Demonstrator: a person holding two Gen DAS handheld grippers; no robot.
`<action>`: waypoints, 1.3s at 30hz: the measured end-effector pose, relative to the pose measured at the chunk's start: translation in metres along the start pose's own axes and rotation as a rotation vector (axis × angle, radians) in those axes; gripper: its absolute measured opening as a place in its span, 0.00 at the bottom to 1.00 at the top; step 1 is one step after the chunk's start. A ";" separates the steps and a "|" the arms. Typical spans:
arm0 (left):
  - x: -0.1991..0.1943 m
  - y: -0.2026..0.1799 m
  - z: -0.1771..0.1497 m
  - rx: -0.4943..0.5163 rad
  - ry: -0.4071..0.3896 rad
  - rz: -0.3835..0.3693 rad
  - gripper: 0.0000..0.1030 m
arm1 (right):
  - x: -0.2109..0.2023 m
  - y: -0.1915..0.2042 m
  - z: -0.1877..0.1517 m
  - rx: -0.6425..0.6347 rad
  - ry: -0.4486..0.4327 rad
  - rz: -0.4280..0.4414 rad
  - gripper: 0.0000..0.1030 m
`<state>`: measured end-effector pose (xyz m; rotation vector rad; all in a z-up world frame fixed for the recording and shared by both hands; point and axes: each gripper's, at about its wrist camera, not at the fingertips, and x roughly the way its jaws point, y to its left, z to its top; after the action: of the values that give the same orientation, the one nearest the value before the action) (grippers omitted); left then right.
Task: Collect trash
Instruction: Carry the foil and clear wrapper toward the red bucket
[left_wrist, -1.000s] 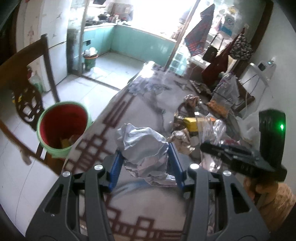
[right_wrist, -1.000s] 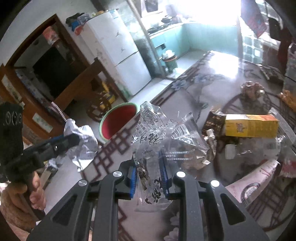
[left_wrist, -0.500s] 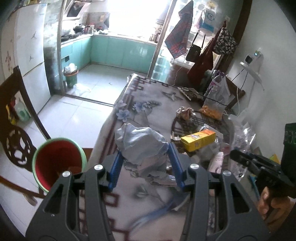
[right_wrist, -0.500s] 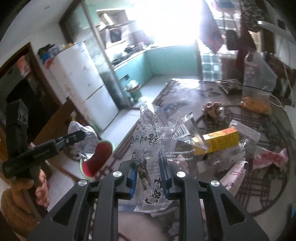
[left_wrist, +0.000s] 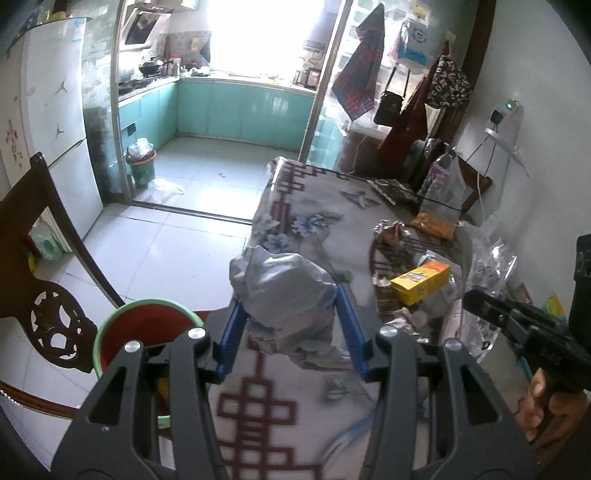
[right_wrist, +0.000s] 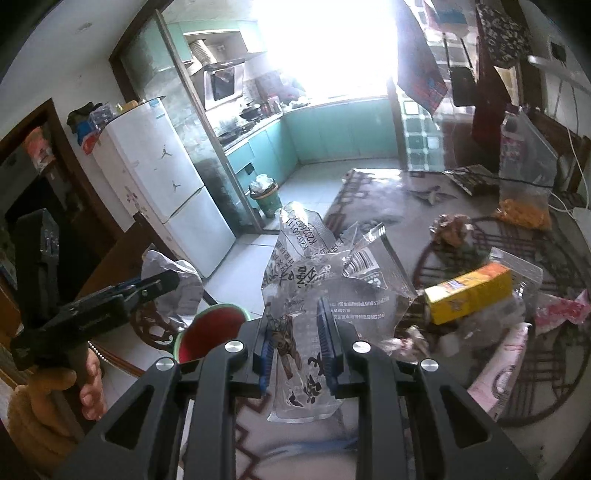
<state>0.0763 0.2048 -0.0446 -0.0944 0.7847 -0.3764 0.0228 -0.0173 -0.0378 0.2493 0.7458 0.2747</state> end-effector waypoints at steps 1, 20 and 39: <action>-0.001 0.007 -0.001 -0.004 0.002 0.002 0.45 | 0.002 0.003 0.000 -0.003 0.001 0.002 0.21; -0.004 0.081 -0.002 -0.060 0.015 0.082 0.45 | 0.061 0.080 0.013 -0.077 0.046 0.080 0.21; 0.011 0.153 -0.007 -0.142 0.065 0.189 0.45 | 0.145 0.142 0.010 -0.133 0.195 0.186 0.21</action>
<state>0.1237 0.3431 -0.0907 -0.1405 0.8767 -0.1449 0.1086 0.1627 -0.0768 0.1671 0.8941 0.5283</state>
